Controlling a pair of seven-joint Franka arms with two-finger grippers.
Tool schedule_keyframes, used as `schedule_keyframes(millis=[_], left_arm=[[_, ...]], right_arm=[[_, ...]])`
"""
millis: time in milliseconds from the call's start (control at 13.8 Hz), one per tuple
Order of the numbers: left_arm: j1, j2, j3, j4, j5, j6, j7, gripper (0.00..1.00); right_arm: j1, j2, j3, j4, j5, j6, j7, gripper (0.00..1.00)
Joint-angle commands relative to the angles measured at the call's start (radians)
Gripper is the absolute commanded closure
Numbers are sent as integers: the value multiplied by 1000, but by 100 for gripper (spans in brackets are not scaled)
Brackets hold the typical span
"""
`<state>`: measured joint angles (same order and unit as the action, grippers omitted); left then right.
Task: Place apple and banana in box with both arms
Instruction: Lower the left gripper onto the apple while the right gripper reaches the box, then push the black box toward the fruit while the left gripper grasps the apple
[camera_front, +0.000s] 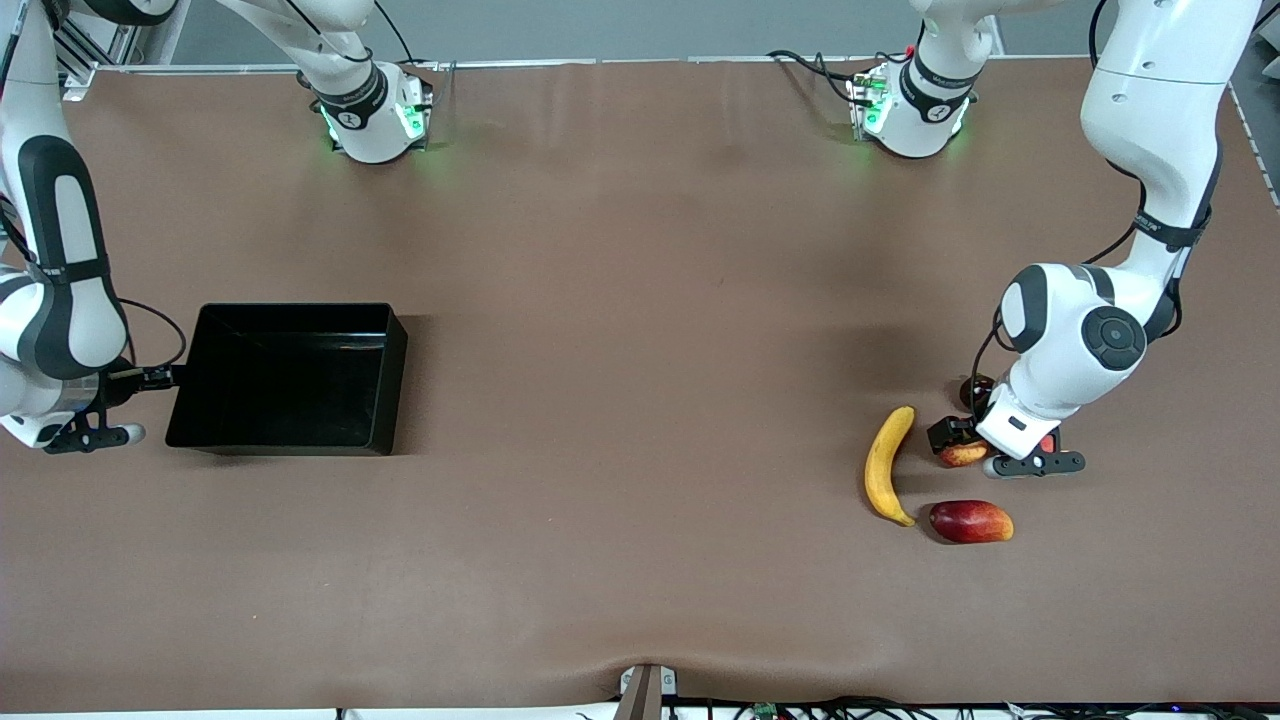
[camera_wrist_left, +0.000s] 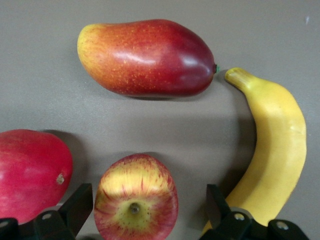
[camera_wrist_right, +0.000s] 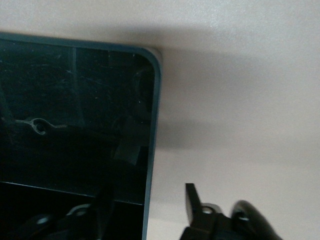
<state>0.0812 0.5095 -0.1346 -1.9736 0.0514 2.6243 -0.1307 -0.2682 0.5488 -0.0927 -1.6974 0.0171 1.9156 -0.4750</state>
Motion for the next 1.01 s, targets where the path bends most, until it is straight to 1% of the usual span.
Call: schedule_keyframes(millis=[0, 72, 144, 433, 578, 650, 794, 866, 939], left_arm=[[21, 0, 0, -4, 48, 5, 14, 0], [29, 0, 0, -7, 64, 5, 14, 0], [35, 1, 0, -10, 77, 5, 14, 0], [37, 12, -2, -10, 79, 5, 7, 0], [35, 18, -3, -8, 79, 5, 0, 0], [35, 24, -3, -8, 79, 5, -1, 0], [28, 27, -8, -10, 79, 5, -4, 0], [28, 26, -11, -11, 79, 5, -6, 12], [28, 23, -13, -20, 79, 5, -6, 31]], right_arm=[[-11, -18, 7, -31, 6, 8, -24, 89], [-11, -16, 7, -31, 6, 8, -25, 98], [-9, -16, 7, -31, 6, 3, -27, 100], [-11, -20, 8, -21, 7, -16, -42, 100], [1, -27, 11, 5, 10, -61, -39, 100], [12, -27, 11, 31, 32, -98, -36, 100], [26, -30, 10, 74, 139, -179, -24, 100], [29, -32, 8, 96, 185, -217, 5, 100], [38, -32, 10, 113, 201, -251, 42, 100]])
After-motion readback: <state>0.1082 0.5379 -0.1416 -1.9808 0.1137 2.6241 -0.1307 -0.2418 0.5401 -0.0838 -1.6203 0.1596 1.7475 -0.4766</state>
